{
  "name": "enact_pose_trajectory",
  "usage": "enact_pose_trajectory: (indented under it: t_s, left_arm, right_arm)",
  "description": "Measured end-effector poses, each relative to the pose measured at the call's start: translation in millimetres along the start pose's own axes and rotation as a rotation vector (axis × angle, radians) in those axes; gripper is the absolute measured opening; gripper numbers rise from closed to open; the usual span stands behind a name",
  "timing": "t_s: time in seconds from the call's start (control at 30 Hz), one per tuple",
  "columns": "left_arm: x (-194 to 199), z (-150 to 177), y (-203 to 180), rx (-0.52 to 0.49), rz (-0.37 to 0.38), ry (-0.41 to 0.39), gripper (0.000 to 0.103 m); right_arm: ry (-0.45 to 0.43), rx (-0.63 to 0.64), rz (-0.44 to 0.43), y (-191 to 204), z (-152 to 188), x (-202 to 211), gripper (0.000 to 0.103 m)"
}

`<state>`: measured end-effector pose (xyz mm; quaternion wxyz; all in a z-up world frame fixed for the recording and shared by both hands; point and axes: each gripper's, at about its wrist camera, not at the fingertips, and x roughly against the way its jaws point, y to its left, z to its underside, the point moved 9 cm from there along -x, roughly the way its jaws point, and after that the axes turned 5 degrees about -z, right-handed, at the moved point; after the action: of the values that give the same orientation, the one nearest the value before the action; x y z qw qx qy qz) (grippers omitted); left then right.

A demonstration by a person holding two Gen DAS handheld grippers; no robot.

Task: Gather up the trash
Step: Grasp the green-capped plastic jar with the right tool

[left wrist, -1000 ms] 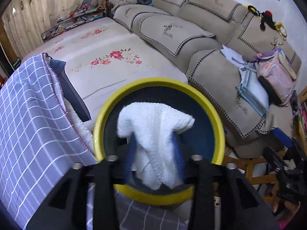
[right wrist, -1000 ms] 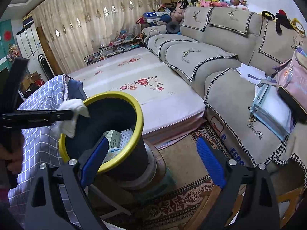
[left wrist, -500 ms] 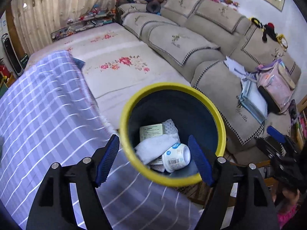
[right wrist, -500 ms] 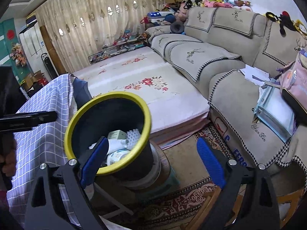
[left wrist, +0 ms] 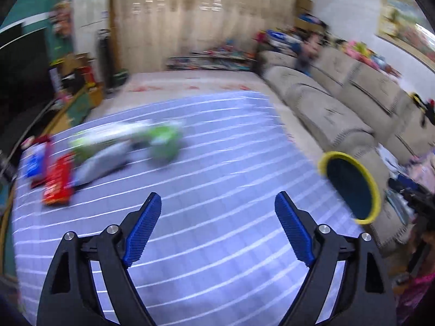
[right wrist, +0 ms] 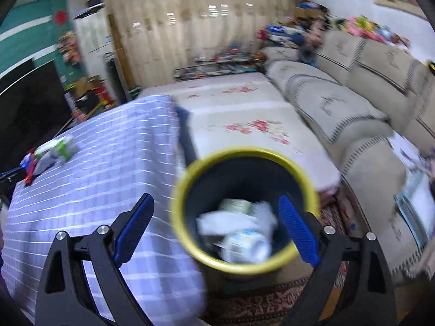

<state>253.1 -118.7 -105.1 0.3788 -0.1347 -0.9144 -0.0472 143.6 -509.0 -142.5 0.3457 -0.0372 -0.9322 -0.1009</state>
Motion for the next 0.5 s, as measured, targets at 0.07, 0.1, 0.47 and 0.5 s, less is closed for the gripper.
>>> enact_pose_trajectory:
  t_s: [0.07, 0.1, 0.47, 0.5]
  left_arm:
    - [1.8, 7.5, 36.0, 0.038, -0.039, -0.004, 0.085]
    - [2.4, 13.9, 63.1, 0.069, -0.064, -0.005, 0.085]
    - [-23.0, 53.3, 164.7, 0.213, -0.141, 0.009, 0.085]
    - [-24.8, 54.1, 165.5, 0.215, -0.133, 0.009, 0.085]
  right_arm:
    - [0.000, 0.049, -0.053, 35.6, -9.5, -9.2, 0.088]
    - [0.004, 0.079, -0.095, 60.4, -14.5, -15.7, 0.088]
    - [0.064, 0.341, -0.390, 255.8, -42.0, -89.3, 0.088]
    - [0.070, 0.354, -0.407, 267.6, -43.6, -98.1, 0.088]
